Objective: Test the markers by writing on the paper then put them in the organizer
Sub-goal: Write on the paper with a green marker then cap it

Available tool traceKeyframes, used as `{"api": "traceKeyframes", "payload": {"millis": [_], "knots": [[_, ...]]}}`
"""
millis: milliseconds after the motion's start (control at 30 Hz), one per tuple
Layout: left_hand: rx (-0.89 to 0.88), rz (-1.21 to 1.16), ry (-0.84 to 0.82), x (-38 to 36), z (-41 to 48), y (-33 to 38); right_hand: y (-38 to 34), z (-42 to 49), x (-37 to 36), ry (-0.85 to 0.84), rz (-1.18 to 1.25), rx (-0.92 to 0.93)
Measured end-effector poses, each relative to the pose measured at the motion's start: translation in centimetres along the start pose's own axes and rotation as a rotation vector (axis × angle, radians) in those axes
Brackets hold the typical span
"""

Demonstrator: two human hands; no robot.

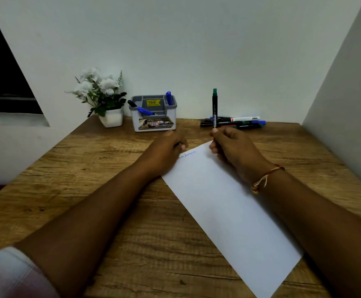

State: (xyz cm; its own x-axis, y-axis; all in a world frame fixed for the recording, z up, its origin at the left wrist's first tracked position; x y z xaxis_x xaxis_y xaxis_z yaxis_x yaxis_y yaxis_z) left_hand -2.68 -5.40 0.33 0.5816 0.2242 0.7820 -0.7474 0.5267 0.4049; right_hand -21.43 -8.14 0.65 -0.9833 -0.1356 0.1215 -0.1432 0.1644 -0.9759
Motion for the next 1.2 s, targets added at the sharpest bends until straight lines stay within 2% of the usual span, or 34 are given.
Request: {"api": "traceKeyframes", "payload": {"millis": [100, 200, 300, 500, 667, 1200], "knots": [[0.047, 0.074, -0.148, -0.9, -0.1, -0.1, -0.7, 0.2, 0.0, 0.058, -0.048, 0.104], [0.045, 0.109, -0.202, -0.9, -0.2, 0.5, -0.8, 0.2, -0.2, 0.066, -0.038, 0.095], [0.029, 0.11, -0.212, -0.7, -0.3, 0.7, -0.6, 0.4, -0.4, 0.068, -0.064, 0.095], [0.026, 0.098, -0.215, -0.7, -0.2, 0.4, -0.2, 0.7, -0.8, 0.119, -0.338, 0.147], [0.038, 0.074, -0.205, -0.7, -0.2, 0.2, 0.3, 1.1, -0.3, 0.139, -0.32, 0.111], [0.059, 0.068, -0.208, -0.6, -0.1, 0.3, 0.7, 1.9, -0.5, 0.151, -0.409, 0.165]]}}
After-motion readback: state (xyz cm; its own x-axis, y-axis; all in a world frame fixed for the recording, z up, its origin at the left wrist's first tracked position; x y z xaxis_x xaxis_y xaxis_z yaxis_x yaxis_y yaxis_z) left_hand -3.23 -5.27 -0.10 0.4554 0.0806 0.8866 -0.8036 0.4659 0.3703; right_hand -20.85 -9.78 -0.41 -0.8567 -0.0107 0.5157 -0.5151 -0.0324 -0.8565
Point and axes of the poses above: each hand's wrist, its own z-axis towards the middle knuckle, its own x-axis out of the back of the hand, y = z × x, the point moved 5 cm from there along z, towards the middle knuckle, and after that the axes turned 15 degrees about -x, right-handed, at the moved point
